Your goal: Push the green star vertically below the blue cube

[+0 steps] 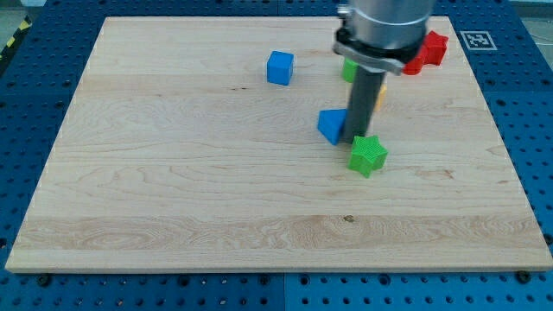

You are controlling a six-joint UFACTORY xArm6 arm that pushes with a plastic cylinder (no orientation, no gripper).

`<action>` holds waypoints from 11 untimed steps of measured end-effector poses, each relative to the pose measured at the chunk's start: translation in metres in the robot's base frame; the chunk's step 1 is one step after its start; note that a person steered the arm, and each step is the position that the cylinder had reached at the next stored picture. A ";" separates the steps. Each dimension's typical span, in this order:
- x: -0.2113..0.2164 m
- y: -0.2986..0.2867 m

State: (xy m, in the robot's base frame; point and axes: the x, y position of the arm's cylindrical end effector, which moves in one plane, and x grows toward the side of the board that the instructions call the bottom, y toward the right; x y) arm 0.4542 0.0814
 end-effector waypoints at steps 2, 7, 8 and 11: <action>0.000 -0.035; 0.033 0.092; 0.036 0.035; 0.025 -0.044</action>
